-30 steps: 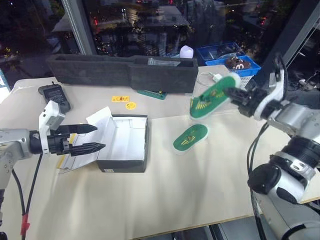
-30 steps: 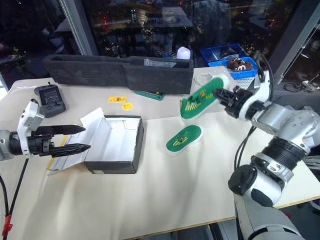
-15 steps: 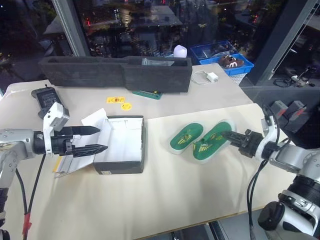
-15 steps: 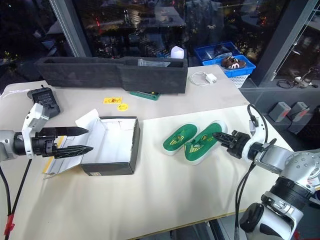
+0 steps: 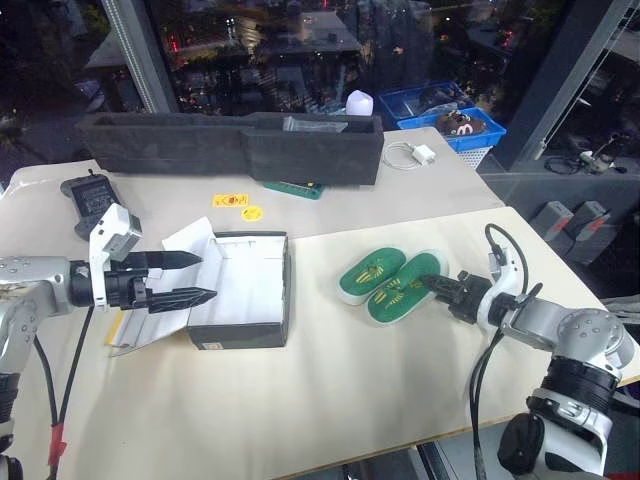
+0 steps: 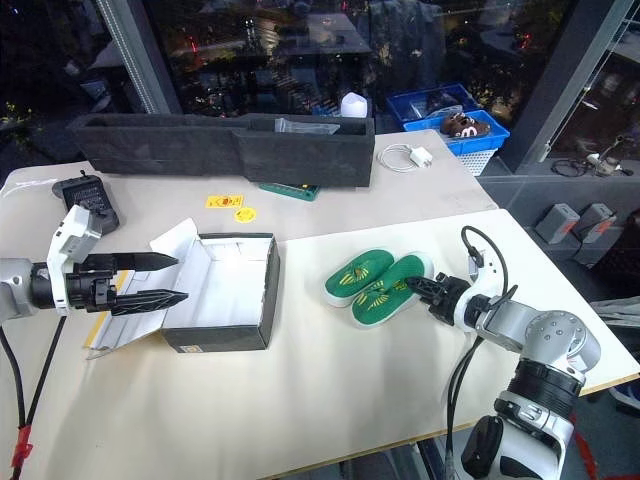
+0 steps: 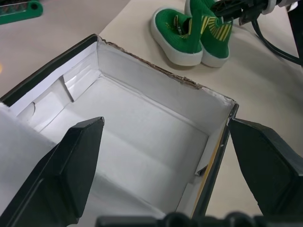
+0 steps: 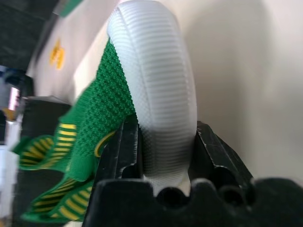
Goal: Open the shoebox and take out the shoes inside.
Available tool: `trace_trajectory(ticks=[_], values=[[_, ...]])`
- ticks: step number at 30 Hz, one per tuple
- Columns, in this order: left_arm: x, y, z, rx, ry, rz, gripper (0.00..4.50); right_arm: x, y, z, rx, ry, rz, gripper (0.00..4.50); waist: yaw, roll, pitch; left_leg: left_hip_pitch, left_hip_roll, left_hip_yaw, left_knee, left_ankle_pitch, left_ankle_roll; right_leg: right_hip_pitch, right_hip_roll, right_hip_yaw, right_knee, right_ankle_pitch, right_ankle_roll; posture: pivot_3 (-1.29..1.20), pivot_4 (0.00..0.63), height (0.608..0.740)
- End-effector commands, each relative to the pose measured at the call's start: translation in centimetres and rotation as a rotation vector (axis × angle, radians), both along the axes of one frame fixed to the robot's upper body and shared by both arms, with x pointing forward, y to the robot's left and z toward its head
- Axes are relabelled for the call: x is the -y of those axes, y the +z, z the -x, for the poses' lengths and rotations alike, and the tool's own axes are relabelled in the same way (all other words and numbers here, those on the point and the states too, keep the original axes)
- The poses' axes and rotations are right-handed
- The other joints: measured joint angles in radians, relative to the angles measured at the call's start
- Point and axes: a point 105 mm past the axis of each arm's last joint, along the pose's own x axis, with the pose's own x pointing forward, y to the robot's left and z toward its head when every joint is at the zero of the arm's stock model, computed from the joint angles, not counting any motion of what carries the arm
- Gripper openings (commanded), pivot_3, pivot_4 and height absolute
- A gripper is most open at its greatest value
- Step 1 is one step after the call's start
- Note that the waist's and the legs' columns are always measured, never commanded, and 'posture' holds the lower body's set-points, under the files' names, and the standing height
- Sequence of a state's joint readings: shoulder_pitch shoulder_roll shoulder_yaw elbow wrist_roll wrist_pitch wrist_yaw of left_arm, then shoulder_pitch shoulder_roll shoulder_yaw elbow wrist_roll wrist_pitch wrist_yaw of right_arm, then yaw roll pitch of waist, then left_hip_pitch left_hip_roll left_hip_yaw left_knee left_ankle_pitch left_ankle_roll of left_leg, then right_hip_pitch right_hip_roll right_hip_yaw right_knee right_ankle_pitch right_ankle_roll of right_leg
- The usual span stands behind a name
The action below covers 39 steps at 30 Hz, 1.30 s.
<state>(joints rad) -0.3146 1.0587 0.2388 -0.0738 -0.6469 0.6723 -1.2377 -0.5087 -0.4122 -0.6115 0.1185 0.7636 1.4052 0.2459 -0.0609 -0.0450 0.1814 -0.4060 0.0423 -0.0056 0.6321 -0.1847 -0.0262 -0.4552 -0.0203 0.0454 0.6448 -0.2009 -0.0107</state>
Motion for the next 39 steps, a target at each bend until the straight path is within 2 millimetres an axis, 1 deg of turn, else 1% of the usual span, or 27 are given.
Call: trace_trajectory(ticks=[1,2,3,7,12,14,16,17,18,19,20,21,22,23,24,26,28,30,31,33,34,35,37,39], values=[[0.1,1.2,0.2,0.062,-0.015,-0.013,4.5,1.8,-0.3,0.4,-0.005,-0.042,0.128,3.1,0.003,-0.002,-0.001,0.0,0.0,0.0,0.0,0.0,0.0,0.0,0.0,0.0,0.0,0.0,0.0,0.0,0.15,0.728],[0.1,1.2,0.1,0.063,-0.014,-0.012,4.5,2.1,0.2,0.4,0.012,-0.045,0.152,3.52,0.005,-0.003,-0.002,0.0,0.0,0.0,0.0,0.0,0.0,0.001,0.0,0.0,-0.001,0.0,0.0,0.0,0.15,0.728],[0.0,1.2,0.1,0.063,-0.014,-0.012,4.5,2.7,0.8,0.6,0.032,-0.049,0.195,3.77,0.01,-0.003,-0.002,0.0,0.0,0.0,0.001,0.0,0.0,0.001,0.0,0.0,-0.001,0.0,0.0,0.0,0.15,0.728],[-0.1,1.1,0.1,0.064,-0.01,-0.01,4.5,4.1,2.9,1.2,0.085,-0.052,0.312,3.77,0.024,-0.003,-0.002,-0.001,-0.003,0.0,0.002,0.0,0.0,0.001,-0.003,0.001,-0.003,0.0,0.001,0.0,0.15,0.728],[-0.1,1.1,-0.2,0.072,-0.002,0.001,4.5,4.8,5.8,1.6,0.157,-0.045,0.374,3.77,0.015,-0.003,-0.002,-0.002,-0.003,0.0,0.002,0.0,0.0,0.001,-0.003,0.002,-0.003,0.001,0.002,0.0,0.15,0.728],[-0.1,1.1,-0.3,0.079,0.009,0.005,4.5,4.9,7.3,1.9,0.2,-0.028,0.407,3.77,0.013,-0.002,-0.002,-0.002,-0.003,0.001,0.002,0.0,0.0,0.0,-0.002,0.003,-0.003,0.001,0.003,0.0,0.15,0.728],[-0.3,1.2,-0.5,0.087,0.034,0.022,4.5,3.9,9.9,2.0,0.317,0.015,0.446,3.77,0.012,-0.002,-0.001,-0.002,-0.003,0.001,0.002,0.0,0.0,0.0,-0.002,0.003,-0.003,0.001,0.003,0.0,0.15,0.728],[-0.5,1.2,-0.7,0.094,0.055,0.033,4.5,2.8,11.4,2.1,0.401,0.06,0.467,3.77,0.012,-0.002,-0.001,-0.002,-0.003,0.001,0.002,0.0,0.0,0.0,-0.002,0.003,-0.003,0.001,0.003,0.0,0.15,0.728],[-0.9,1.1,-1.0,0.11,0.101,0.044,4.5,0.3,13.2,2.8,0.521,0.154,0.478,3.77,0.012,-0.002,-0.001,-0.001,-0.003,0.001,0.002,0.0,0.0,0.0,-0.002,0.003,-0.003,0.001,0.003,0.0,0.15,0.728],[-1.4,0.9,-1.4,0.135,0.161,0.058,4.5,-2.6,13.9,4.1,0.621,0.276,0.481,3.77,0.011,-0.002,-0.001,-0.001,-0.003,0.001,0.002,0.0,0.0,0.0,-0.002,0.003,-0.003,0.001,0.003,0.0,0.15,0.728],[-1.7,0.7,-1.8,0.151,0.22,0.085,4.5,-4.9,14.2,5.5,0.698,0.383,0.486,3.77,0.011,-0.002,-0.001,-0.001,-0.003,0.001,0.002,0.0,0.001,0.0,-0.002,0.003,-0.002,0.001,0.003,0.0,0.15,0.728],[-2.0,0.5,-2.1,0.164,0.27,0.108,4.5,-6.4,14.1,6.6,0.745,0.449,0.486,3.77,0.011,-0.002,-0.001,-0.001,-0.001,0.001,0.001,-0.001,0.002,0.0,-0.001,0.003,-0.002,0.001,0.003,0.0,0.15,0.728],[-2.1,0.4,-2.2,0.172,0.298,0.124,4.5,-7.1,13.9,7.2,0.767,0.477,0.487,3.77,0.014,-0.003,-0.002,0.0,0.0,0.001,0.001,-0.002,0.003,0.0,0.0,0.003,-0.002,0.001,0.003,0.0,0.15,0.728],[-2.4,0.1,-2.3,0.185,0.344,0.133,4.5,-7.3,13.8,7.3,0.78,0.462,0.462,3.77,0.016,-0.005,-0.003,-0.001,0.002,0.001,0.001,-0.002,0.004,0.001,0.001,0.002,-0.003,0.001,0.003,0.0,0.15,0.728],[-2.6,-0.1,-2.4,0.196,0.374,0.137,4.5,-7.3,13.7,7.3,0.785,0.445,0.442,3.77,0.018,-0.006,-0.004,-0.001,0.003,0.001,0.001,-0.002,0.003,0.0,0.002,0.001,-0.004,0.001,0.003,0.0,0.15,0.728],[-3.7,-0.4,-2.9,0.236,0.501,0.161,4.5,-7.4,13.5,7.2,0.802,0.396,0.435,3.77,0.023,-0.006,-0.004,-0.002,0.003,0.001,0.003,-0.002,0.003,0.001,0.001,0.001,-0.004,0.001,0.003,0.0,0.15,0.728],[-6.0,-0.5,-3.7,0.301,0.723,0.186,4.5,-5.9,12.5,5.2,0.751,0.235,0.524,3.77,0.027,-0.006,-0.004,-0.004,-0.001,0.002,0.006,-0.002,0.003,0.0,-0.002,0.002,-0.004,0.003,0.006,0.0,0.15,0.728],[-7.4,-0.8,-3.8,0.333,0.85,0.196,4.5,-4.6,11.7,3.8,0.712,0.117,0.612,3.77,0.027,-0.006,-0.004,-0.006,-0.001,0.003,0.01,-0.002,0.003,0.0,-0.003,0.003,-0.004,0.005,0.009,0.0,0.15,0.728],[-9.1,-1.0,-3.8,0.375,0.979,0.204,4.5,-3.3,11.4,2.8,0.712,-0.015,0.665,3.77,0.027,-0.006,-0.004,-0.006,-0.002,0.004,0.012,-0.002,0.003,0.001,-0.004,0.003,-0.004,0.006,0.01,0.0,0.15,0.728],[-11.8,-1.4,-3.2,0.433,1.173,0.217,4.5,-1.4,10.6,1.9,0.706,-0.183,0.756,3.77,0.028,-0.007,-0.004,-0.005,-0.004,0.005,0.013,-0.002,0.003,0.002,-0.006,0.004,-0.005,0.006,0.011,0.0,0.15,0.728],[-12.7,-1.7,-2.9,0.453,1.232,0.212,4.5,-0.6,10.2,1.8,0.704,-0.236,0.822,3.77,0.028,-0.007,-0.004,-0.004,-0.004,0.005,0.013,-0.002,0.003,0.003,-0.006,0.004,-0.005,0.006,0.011,0.0,0.15,0.728],[-13.3,-2.1,-2.7,0.453,1.275,0.218,4.5,-0.2,9.9,1.8,0.709,-0.264,0.843,3.77,0.028,-0.007,-0.004,-0.004,-0.004,0.005,0.013,-0.002,0.003,0.003,-0.007,0.004,-0.005,0.006,0.011,0.0,0.15,0.728],[-14.5,-3.2,-2.1,0.448,1.317,0.196,4.5,0.9,9.6,1.8,0.72,-0.322,0.869,3.77,0.028,-0.007,-0.004,-0.004,-0.005,0.006,0.013,-0.002,0.003,0.002,-0.007,0.006,-0.004,0.007,0.011,0.0,0.15,0.728],[-15.3,-4.4,-1.5,0.434,1.336,0.176,4.5,1.5,9.3,1.8,0.736,-0.341,0.871,3.77,0.027,-0.007,-0.004,-0.005,-0.005,0.006,0.012,-0.002,0.003,0.001,-0.006,0.006,-0.004,0.007,0.011,0.0,0.15,0.728]])
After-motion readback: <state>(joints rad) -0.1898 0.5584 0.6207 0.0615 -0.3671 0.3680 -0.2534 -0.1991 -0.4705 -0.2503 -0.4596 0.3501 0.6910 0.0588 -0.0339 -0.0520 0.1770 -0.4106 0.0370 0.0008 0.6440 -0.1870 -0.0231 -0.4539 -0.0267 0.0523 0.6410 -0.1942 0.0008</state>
